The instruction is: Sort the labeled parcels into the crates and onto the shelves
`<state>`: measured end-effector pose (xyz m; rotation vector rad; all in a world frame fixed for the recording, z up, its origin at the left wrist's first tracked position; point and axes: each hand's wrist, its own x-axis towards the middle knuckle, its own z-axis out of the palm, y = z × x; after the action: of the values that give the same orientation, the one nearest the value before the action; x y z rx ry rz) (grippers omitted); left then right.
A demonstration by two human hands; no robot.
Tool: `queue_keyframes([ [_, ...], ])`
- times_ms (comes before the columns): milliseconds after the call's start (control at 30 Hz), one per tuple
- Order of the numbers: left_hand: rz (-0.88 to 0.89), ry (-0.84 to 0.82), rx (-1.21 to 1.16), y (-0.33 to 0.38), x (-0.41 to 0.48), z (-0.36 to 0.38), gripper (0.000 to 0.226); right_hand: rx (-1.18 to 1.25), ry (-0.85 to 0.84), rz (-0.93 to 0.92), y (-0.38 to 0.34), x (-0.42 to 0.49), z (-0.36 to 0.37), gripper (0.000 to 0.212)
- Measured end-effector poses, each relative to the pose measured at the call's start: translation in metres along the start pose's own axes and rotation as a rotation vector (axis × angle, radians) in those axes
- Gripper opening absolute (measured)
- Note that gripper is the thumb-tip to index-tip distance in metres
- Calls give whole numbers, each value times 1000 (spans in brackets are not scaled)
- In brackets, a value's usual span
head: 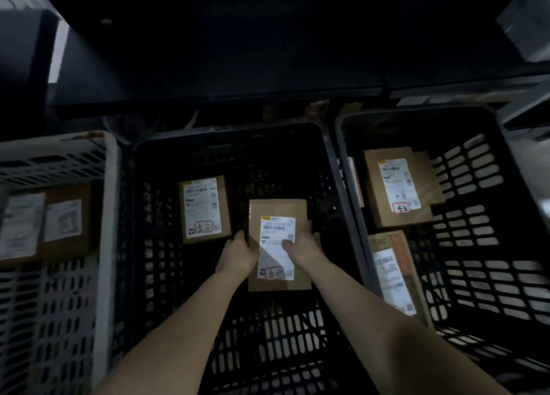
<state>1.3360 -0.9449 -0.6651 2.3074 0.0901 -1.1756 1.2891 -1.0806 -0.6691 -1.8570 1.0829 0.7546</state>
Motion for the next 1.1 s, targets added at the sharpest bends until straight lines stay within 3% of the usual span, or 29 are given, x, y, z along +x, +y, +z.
queue_keyframes([
  [167,-74,-140,-209,-8,9,13,42,138,103,174,1,16,12,55],
  [300,-1,-67,-250,0,16,1,51,211,173,184,-7,23,13,49],
  [467,75,18,-206,23,30,-27,56,329,192,74,-32,31,10,50],
  [600,57,43,-113,33,34,-31,44,303,243,162,-43,47,-3,48],
  [767,33,144,84,21,29,-32,34,315,114,208,-26,27,17,37],
  [867,83,121,171,21,19,-34,37,408,91,303,-15,10,26,46],
  [1000,145,107,303,23,9,-36,33,561,-22,414,-3,-19,30,33],
  [1100,181,61,400,20,5,-36,30,678,-91,477,4,-44,46,43],
])
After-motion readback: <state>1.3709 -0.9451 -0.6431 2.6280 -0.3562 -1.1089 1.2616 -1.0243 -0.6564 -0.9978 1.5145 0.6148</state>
